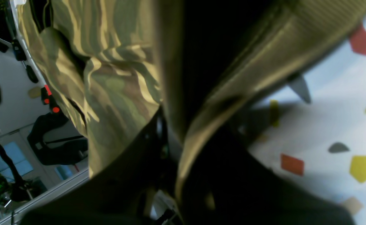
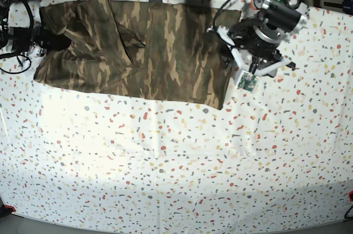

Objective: Fold the T-shirt properly
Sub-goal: 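Smooth the folded shirt's collar end with the right gripper, then grasp the folded shirt's ends with both grippers and lift it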

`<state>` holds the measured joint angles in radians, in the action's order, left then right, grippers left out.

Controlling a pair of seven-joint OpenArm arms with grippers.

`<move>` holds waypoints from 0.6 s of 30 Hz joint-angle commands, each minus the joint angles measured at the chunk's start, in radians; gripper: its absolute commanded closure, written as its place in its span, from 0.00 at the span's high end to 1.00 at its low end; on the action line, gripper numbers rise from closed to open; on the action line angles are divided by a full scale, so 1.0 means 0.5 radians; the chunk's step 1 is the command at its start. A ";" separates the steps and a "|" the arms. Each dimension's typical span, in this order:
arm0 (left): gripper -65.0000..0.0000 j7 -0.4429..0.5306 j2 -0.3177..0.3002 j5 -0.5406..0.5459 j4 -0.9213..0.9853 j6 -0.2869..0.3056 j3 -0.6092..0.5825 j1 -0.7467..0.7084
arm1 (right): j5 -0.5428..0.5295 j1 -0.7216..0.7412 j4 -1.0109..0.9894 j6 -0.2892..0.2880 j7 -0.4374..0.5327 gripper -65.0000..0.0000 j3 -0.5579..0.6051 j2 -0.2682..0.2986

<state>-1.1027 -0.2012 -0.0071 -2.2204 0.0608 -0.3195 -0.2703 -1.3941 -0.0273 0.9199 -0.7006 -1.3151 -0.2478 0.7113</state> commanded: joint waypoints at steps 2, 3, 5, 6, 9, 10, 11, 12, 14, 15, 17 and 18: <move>0.43 0.053 0.001 -0.028 -0.009 0.037 0.004 -0.057 | -0.063 0.031 0.052 0.005 -0.005 0.00 -0.012 0.057; 0.43 0.059 0.002 -0.037 0.017 0.047 0.004 -0.085 | -0.064 0.031 0.073 0.005 -0.005 0.00 -0.012 0.056; 0.43 0.111 0.002 -0.036 0.096 0.064 0.004 -0.137 | -0.066 0.031 0.118 0.005 -0.005 0.00 -0.012 0.056; 0.43 0.150 0.002 -0.036 0.150 0.075 0.004 -0.154 | -0.074 0.031 0.140 0.005 -0.005 0.00 -0.012 0.056; 0.43 0.173 0.003 -0.035 0.310 0.074 0.004 -0.158 | -0.172 0.031 0.201 0.005 -0.005 0.00 -0.012 0.055; 0.43 0.179 0.003 -0.035 0.350 0.074 0.004 -0.156 | -0.179 0.031 0.223 0.005 -0.005 0.00 -0.012 0.049; 0.43 0.205 0.002 -0.036 0.376 0.074 0.004 -0.157 | -0.179 0.031 0.249 0.005 -0.005 0.00 -0.012 0.036; 0.43 0.231 0.002 -0.035 0.394 0.074 0.004 -0.157 | -0.179 0.031 0.278 0.005 -0.005 0.00 -0.012 0.019; 0.43 0.258 0.003 -0.035 0.398 0.073 0.004 -0.157 | -0.179 0.031 0.350 0.005 -0.005 0.00 -0.012 -0.037; 0.43 0.263 0.003 -0.035 0.398 0.074 0.004 -0.153 | -0.179 0.031 0.394 0.005 -0.005 0.00 -0.012 -0.075; 0.43 0.262 0.003 -0.036 0.398 0.074 0.004 -0.148 | -0.179 0.032 0.495 0.005 -0.005 0.00 -0.012 -0.153; 0.43 0.261 0.003 -0.035 0.398 0.074 0.004 -0.147 | -0.179 0.035 0.549 0.005 -0.005 0.00 -0.012 -0.195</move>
<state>-0.9936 -0.1993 -0.0250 -2.0045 0.1009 -0.3195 -0.3481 -1.4448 -0.0250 1.1805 -0.6998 -1.3174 -0.2478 0.5888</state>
